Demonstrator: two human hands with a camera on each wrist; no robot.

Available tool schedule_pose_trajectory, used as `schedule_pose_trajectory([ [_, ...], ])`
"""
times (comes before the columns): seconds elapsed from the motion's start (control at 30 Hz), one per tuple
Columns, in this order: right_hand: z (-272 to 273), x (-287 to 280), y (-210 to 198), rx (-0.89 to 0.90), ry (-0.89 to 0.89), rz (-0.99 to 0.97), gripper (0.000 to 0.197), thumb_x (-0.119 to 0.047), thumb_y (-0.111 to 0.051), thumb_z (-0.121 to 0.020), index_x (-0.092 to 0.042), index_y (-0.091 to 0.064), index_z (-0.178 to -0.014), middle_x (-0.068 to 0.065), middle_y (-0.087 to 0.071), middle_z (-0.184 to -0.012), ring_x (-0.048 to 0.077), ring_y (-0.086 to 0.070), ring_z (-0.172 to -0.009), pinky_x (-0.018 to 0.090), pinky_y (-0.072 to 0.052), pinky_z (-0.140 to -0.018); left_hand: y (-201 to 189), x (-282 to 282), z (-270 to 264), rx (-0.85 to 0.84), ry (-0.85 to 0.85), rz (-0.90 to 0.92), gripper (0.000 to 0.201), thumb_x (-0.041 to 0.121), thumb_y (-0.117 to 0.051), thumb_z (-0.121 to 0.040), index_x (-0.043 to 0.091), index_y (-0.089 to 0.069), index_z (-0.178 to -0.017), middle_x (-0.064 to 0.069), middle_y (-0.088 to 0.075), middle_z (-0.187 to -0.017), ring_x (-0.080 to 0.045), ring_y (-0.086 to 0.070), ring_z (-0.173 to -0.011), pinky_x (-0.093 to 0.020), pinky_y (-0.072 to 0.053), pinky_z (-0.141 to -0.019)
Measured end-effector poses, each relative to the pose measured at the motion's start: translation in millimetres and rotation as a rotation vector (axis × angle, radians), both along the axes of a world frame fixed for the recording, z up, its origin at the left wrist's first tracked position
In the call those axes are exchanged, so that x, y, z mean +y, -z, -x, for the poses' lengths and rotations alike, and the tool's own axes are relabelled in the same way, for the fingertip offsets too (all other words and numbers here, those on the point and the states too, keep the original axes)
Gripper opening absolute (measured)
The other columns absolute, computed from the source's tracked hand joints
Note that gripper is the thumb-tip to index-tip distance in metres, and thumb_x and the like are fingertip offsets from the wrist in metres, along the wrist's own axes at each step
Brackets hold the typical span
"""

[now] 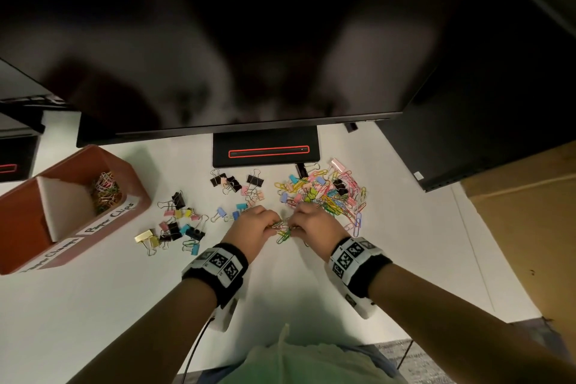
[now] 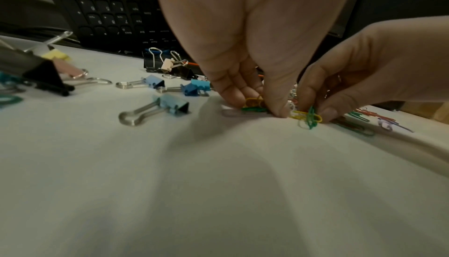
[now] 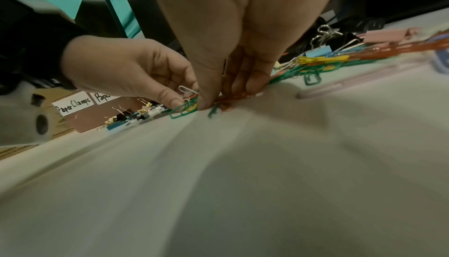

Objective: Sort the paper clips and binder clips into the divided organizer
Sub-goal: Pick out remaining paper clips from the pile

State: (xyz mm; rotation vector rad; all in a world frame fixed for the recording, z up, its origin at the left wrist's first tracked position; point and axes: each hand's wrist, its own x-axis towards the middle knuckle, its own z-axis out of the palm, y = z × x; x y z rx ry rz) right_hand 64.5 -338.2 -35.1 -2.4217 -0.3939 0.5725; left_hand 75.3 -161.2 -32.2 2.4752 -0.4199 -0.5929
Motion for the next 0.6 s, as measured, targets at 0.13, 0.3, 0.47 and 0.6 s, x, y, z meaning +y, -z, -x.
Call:
schedule_pose_trajectory([
  [0.13, -5.9, -1.3, 1.1, -0.003, -0.013, -0.026, 0.013, -0.007, -0.069, -0.078, 0.000, -0.070, -0.090, 0.017, -0.055, -0.112, 0.032, -0.055, -0.106, 0.038, -0.049, -0.090, 2.5, 2.4, 1.8, -0.006, 0.002, -0.020, 0.020, 0.010, -0.060, -0.084, 0.010, -0.064, -0.103, -0.010, -0.060, -0.100, -0.024, -0.053, -0.096, -0.032, -0.041, -0.079],
  [0.3, -7.2, 1.7, 0.1, 0.004, -0.070, 0.013, 0.013, -0.007, -0.065, -0.080, -0.002, -0.068, -0.092, 0.016, -0.064, -0.098, 0.033, -0.057, -0.097, 0.040, -0.048, -0.085, 5.4, 7.6, 3.5, -0.019, -0.020, 0.001, 0.018, 0.006, -0.062, -0.082, 0.007, -0.065, -0.100, -0.009, -0.058, -0.099, -0.024, -0.054, -0.091, -0.026, -0.040, -0.075],
  [0.47, -11.0, 6.0, -0.6, 0.062, -0.050, 0.102, 0.021, -0.013, -0.061, -0.085, -0.005, -0.063, -0.105, 0.016, -0.064, -0.105, 0.031, -0.054, -0.103, 0.038, -0.044, -0.089, 3.8, 9.4, -0.7, 0.001, -0.007, 0.029, 0.017, 0.006, -0.061, -0.083, 0.007, -0.065, -0.099, -0.009, -0.058, -0.098, -0.024, -0.055, -0.087, -0.030, -0.044, -0.072],
  [0.6, -14.1, 10.4, -4.1, 0.094, -0.067, 0.183, 0.019, -0.014, -0.059, -0.087, -0.008, -0.068, -0.102, 0.014, -0.059, -0.106, 0.031, -0.053, -0.104, 0.035, -0.043, -0.088, 2.1, 12.3, -2.5, 0.010, -0.029, 0.065, 0.015, 0.007, -0.061, -0.083, 0.007, -0.065, -0.098, -0.010, -0.058, -0.097, -0.025, -0.055, -0.086, -0.034, -0.046, -0.075],
])
